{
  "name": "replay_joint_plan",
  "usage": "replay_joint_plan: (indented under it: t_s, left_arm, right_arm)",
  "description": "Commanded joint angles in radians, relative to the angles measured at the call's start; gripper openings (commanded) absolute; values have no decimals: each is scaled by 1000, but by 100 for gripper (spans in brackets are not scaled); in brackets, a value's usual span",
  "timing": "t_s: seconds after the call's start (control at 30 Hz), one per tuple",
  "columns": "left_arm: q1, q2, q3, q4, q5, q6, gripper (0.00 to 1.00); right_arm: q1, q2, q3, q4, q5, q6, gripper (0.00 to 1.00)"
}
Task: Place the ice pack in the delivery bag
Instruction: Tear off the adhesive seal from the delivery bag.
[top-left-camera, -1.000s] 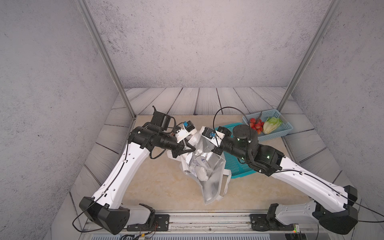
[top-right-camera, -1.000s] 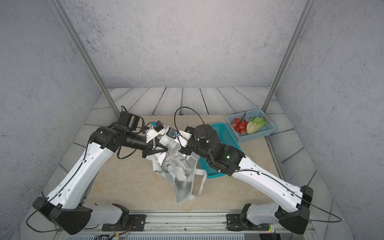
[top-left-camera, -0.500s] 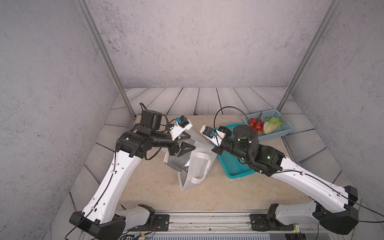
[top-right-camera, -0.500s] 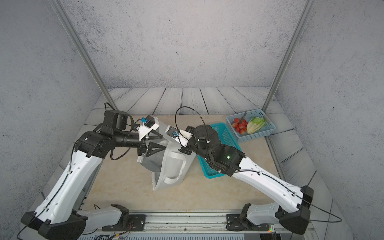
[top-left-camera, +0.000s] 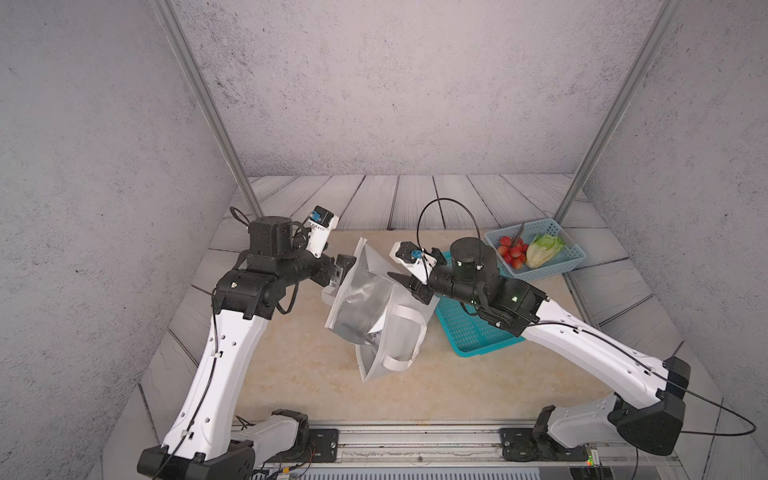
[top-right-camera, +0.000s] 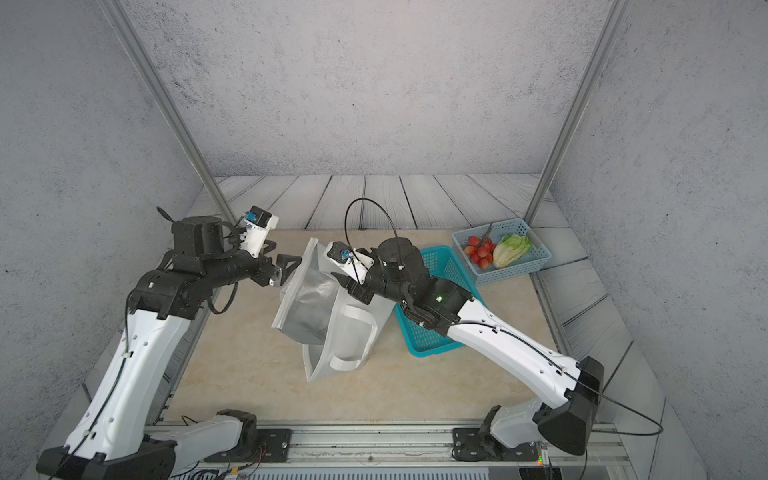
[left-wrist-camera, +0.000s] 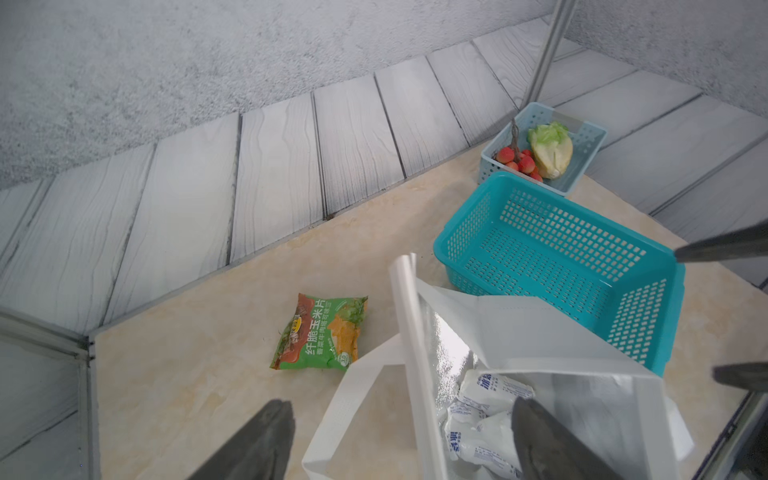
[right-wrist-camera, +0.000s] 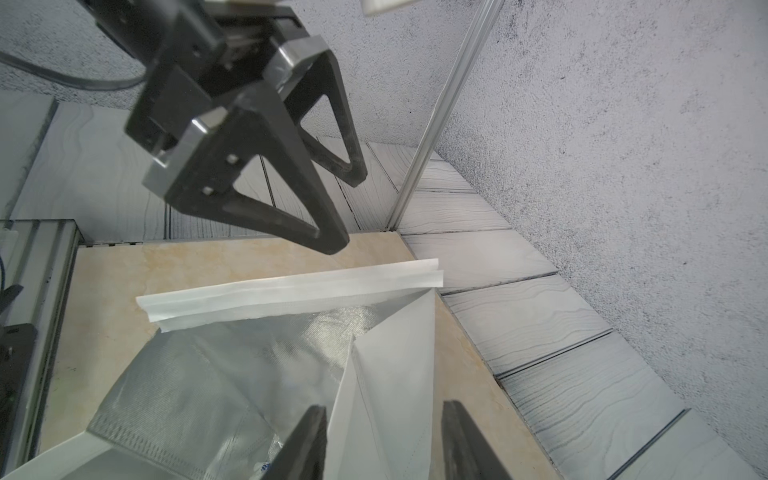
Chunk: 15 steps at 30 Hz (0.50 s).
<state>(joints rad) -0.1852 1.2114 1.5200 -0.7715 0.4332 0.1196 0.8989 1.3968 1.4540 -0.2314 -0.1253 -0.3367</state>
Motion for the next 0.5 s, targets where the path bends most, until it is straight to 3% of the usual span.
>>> replay_joint_plan:
  t_s: [0.0, 0.1, 0.2, 0.37, 0.47]
  left_arm:
    - [61, 56, 1, 36, 171, -131, 86]
    - [90, 108, 28, 40, 306, -148, 80]
    - [88, 139, 27, 73, 406, -166, 76]
    - [89, 138, -1, 106, 429, -174, 74]
    - [89, 159, 8, 82, 391, -165, 60]
  right_arm:
    - [-23, 20, 27, 18, -117, -22, 56]
    - [-33, 44, 50, -8, -151, -50, 70]
    - [-44, 77, 84, -39, -185, -85, 74]
    - [-77, 129, 145, -67, -233, -88, 74]
    - [-93, 170, 187, -80, -273, -99, 72]
